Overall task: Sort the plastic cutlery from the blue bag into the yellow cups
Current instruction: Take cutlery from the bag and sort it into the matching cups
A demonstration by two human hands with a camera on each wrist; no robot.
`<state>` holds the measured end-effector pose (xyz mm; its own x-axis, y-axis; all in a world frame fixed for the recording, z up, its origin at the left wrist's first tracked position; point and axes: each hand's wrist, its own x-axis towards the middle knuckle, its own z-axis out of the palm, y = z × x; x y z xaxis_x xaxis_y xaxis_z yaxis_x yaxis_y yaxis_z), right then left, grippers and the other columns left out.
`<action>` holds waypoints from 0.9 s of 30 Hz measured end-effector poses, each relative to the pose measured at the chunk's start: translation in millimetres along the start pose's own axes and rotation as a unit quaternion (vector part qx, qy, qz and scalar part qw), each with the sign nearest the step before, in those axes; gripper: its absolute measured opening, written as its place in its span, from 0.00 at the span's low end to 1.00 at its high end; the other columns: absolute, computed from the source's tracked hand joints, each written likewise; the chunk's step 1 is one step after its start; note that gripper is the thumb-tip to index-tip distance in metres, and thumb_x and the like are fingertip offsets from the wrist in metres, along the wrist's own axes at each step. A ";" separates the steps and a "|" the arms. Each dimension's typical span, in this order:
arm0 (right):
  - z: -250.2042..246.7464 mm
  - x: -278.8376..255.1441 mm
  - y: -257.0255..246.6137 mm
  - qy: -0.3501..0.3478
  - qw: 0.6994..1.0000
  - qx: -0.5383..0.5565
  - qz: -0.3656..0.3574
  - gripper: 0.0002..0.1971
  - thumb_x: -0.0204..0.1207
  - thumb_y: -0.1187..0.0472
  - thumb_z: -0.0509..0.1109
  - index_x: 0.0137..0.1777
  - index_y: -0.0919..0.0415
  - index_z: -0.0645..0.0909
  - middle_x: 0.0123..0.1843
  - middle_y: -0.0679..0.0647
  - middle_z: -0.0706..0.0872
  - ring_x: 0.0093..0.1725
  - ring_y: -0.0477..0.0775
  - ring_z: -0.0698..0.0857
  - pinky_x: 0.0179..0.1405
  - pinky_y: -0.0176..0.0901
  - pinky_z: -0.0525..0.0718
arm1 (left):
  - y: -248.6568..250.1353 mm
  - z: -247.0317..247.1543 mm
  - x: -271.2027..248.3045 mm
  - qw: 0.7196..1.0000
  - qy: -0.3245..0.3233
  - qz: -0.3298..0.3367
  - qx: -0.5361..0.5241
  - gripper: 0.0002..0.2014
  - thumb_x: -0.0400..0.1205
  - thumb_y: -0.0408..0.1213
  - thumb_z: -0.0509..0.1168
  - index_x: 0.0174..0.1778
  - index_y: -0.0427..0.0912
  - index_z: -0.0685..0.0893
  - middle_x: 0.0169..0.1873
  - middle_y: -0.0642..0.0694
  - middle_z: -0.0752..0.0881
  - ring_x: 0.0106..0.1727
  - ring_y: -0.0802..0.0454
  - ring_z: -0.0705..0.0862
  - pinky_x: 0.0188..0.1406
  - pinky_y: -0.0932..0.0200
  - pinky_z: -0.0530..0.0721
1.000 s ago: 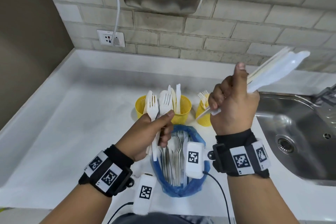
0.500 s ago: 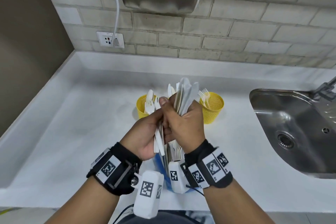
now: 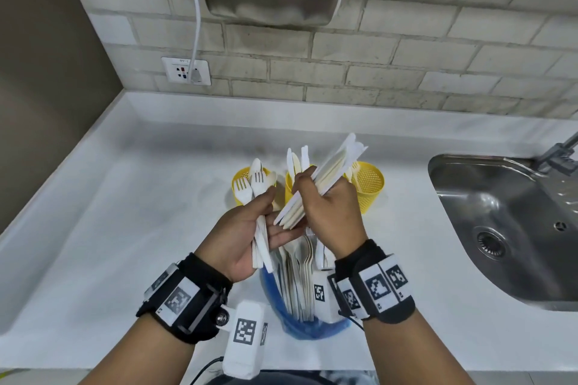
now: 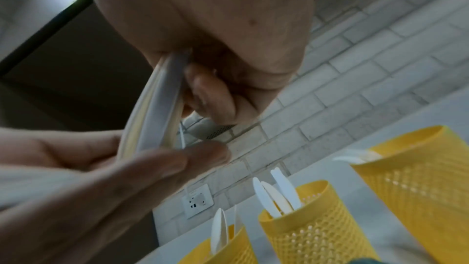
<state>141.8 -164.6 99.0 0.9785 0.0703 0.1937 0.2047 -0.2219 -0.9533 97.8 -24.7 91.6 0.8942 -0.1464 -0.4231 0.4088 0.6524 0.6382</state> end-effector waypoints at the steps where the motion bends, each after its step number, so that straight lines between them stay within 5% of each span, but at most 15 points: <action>1: -4.1 2.2 2.8 0.000 1.000 0.006 0.019 0.17 0.79 0.58 0.68 0.33 0.70 0.81 0.28 0.61 0.85 0.32 0.59 0.86 0.33 0.51 0.82 | -0.3 0.1 -0.7 1.000 -0.003 0.000 0.015 0.23 0.89 0.43 0.64 0.75 0.31 0.79 0.59 0.29 0.90 0.55 0.37 0.93 0.52 0.47 0.93; 6: -20.9 11.0 13.3 0.055 0.991 0.086 0.090 0.15 0.77 0.62 0.68 0.32 0.70 0.80 0.24 0.60 0.81 0.20 0.59 0.78 0.24 0.44 0.74 | -2.3 2.8 -2.9 0.998 -0.010 0.010 0.065 0.21 0.89 0.46 0.64 0.70 0.33 0.83 0.59 0.27 0.90 0.60 0.32 0.91 0.57 0.45 0.92; 9: -33.3 19.1 10.2 0.105 0.976 0.156 0.112 0.13 0.79 0.67 0.67 0.33 0.73 0.80 0.20 0.62 0.76 0.15 0.60 0.72 0.21 0.43 0.73 | -1.4 1.0 -3.1 0.994 0.017 0.034 0.104 0.18 0.88 0.48 0.65 0.67 0.39 0.82 0.53 0.34 0.93 0.44 0.41 0.94 0.42 0.51 0.94; 11: -39.7 27.1 10.0 0.142 0.968 0.170 0.114 0.13 0.79 0.67 0.66 0.33 0.70 0.80 0.18 0.61 0.75 0.15 0.60 0.72 0.21 0.43 0.74 | -1.0 -1.9 -4.7 0.989 0.046 0.052 0.128 0.11 0.87 0.49 0.67 0.58 0.46 0.84 0.38 0.45 0.89 0.26 0.52 0.81 0.23 0.61 0.84; 13: -43.0 37.1 12.8 0.168 0.966 0.164 0.106 0.13 0.78 0.66 0.67 0.32 0.69 0.81 0.18 0.61 0.76 0.15 0.60 0.73 0.20 0.42 0.75 | -1.0 -4.9 -6.0 0.987 0.056 0.057 0.139 0.09 0.86 0.49 0.69 0.46 0.49 0.80 0.28 0.49 0.73 0.23 0.57 0.65 0.18 0.66 0.66; 15: -42.4 49.6 18.9 0.180 0.970 0.130 0.101 0.14 0.77 0.63 0.68 0.32 0.70 0.83 0.18 0.61 0.79 0.15 0.61 0.76 0.21 0.42 0.77 | -1.0 -5.3 -7.6 0.984 0.059 0.063 0.156 0.13 0.86 0.49 0.68 0.41 0.49 0.73 0.28 0.50 0.63 0.24 0.57 0.59 0.20 0.65 0.58; 20: -29.2 76.7 39.6 0.158 0.986 -0.042 0.036 0.19 0.76 0.53 0.71 0.27 0.65 0.83 0.20 0.56 0.85 0.21 0.57 0.86 0.29 0.48 0.88 | -0.1 5.7 -11.7 0.973 0.035 0.069 0.219 0.20 0.89 0.52 0.63 0.33 0.49 0.68 0.28 0.50 0.61 0.24 0.56 0.56 0.22 0.62 0.55; 27: -2.6 96.9 70.4 0.028 0.973 -0.227 -0.031 0.25 0.80 0.50 0.70 0.23 0.57 0.69 0.20 0.50 0.76 0.22 0.54 0.76 0.29 0.42 0.70 | 5.8 22.1 -9.7 0.979 -0.003 0.087 0.186 0.06 0.89 0.33 0.57 0.47 0.44 0.76 0.30 0.49 0.65 0.23 0.56 0.61 0.22 0.62 0.60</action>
<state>251.1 -176.0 51.3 0.9613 0.0474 0.2713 0.2402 -0.6260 -0.7419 95.6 -35.9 113.6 0.9565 -0.0618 -0.2852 0.2882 0.3523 0.8904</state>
